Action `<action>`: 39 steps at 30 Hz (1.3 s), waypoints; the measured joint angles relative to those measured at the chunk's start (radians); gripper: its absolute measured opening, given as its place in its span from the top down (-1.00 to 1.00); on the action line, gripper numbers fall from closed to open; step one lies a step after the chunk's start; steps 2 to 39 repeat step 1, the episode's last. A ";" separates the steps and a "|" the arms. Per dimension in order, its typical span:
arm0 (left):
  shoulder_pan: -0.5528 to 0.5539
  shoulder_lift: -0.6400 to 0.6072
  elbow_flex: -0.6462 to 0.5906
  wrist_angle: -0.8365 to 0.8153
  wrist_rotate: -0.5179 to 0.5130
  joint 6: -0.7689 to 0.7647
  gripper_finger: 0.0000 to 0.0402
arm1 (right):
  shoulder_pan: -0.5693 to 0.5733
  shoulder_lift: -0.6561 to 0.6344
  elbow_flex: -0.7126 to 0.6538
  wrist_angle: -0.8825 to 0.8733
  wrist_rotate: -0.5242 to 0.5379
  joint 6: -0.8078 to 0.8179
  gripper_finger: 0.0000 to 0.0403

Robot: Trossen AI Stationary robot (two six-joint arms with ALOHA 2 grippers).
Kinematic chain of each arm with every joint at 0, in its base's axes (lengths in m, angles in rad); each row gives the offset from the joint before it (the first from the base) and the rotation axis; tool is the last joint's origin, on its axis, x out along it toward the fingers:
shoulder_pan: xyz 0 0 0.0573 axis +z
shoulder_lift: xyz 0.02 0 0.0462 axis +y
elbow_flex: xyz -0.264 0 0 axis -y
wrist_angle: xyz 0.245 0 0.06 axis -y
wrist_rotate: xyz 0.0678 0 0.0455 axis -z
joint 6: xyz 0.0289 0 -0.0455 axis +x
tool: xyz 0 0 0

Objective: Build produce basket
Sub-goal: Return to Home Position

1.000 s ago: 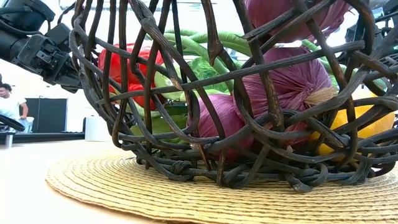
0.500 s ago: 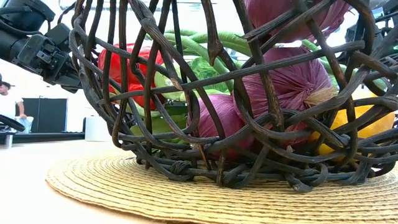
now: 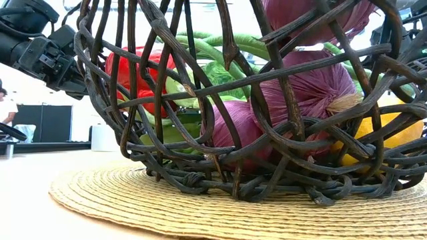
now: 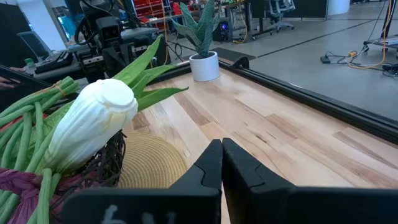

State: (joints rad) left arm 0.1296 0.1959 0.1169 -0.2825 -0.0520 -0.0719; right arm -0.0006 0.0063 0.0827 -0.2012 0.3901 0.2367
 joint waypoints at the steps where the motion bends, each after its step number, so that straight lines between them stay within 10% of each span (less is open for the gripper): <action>1: 0.000 0.000 0.000 0.000 0.000 0.000 1.00 | 0.000 0.000 0.000 0.000 0.000 0.000 0.88; 39: 0.000 0.000 0.000 0.000 0.000 0.000 1.00 | 0.000 0.000 0.000 0.000 0.000 0.000 0.88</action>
